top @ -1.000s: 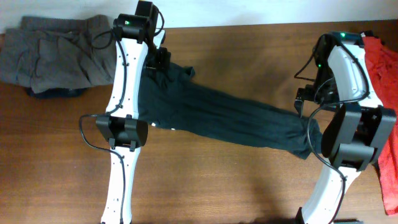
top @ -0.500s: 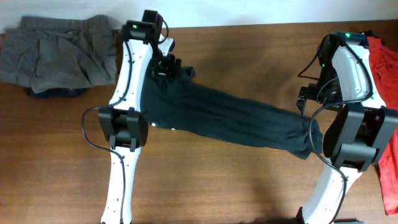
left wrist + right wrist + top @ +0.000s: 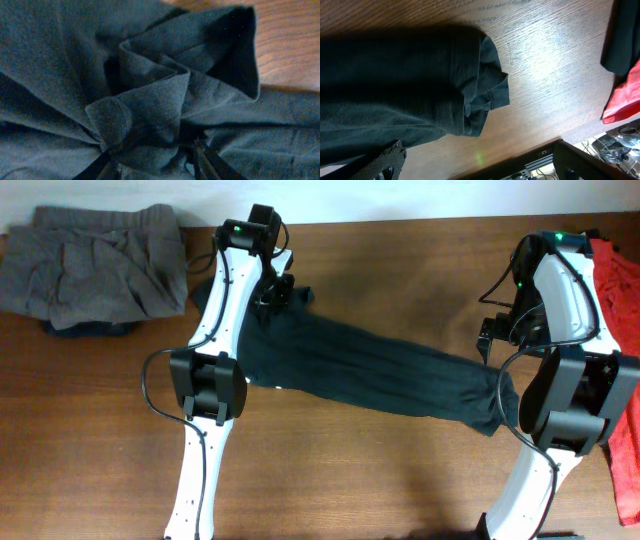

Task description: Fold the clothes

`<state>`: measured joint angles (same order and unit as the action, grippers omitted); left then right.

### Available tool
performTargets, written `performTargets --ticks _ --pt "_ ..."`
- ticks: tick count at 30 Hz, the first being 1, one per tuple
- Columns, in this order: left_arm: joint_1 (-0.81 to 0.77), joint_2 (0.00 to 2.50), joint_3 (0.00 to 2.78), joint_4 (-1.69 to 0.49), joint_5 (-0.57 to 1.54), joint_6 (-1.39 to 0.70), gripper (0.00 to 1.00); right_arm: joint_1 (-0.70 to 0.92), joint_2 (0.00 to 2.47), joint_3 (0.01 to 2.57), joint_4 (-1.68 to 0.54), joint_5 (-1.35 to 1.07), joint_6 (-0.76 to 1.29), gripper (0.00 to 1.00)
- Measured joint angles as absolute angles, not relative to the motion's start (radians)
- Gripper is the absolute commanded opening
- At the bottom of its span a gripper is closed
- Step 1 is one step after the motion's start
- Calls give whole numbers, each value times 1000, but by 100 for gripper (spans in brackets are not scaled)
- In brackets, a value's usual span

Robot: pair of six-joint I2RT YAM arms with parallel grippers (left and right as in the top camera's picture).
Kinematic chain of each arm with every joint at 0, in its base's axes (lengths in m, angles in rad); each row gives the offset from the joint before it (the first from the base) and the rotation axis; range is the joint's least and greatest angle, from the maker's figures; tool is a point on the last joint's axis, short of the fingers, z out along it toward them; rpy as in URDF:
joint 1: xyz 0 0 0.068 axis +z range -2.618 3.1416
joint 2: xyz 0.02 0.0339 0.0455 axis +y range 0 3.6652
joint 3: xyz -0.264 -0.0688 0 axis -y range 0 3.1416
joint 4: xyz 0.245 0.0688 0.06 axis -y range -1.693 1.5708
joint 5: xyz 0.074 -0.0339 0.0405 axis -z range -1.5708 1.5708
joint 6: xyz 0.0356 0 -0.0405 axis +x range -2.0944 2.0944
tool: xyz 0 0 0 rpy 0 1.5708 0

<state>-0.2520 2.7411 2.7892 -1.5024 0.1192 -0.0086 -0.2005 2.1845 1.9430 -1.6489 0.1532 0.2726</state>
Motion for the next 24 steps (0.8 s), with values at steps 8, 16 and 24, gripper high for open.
performTargets --ticks 8,16,24 --pt "-251 2738 2790 -1589 -45 -36 7 -200 2184 1943 -1645 153 272 99" --pt "-248 2690 2790 -1673 -143 -55 1 -200 2183 1943 -1645 153 273 99" --pt "-216 2687 2791 -1684 -170 -55 2 -200 2183 1943 -1645 153 273 99"
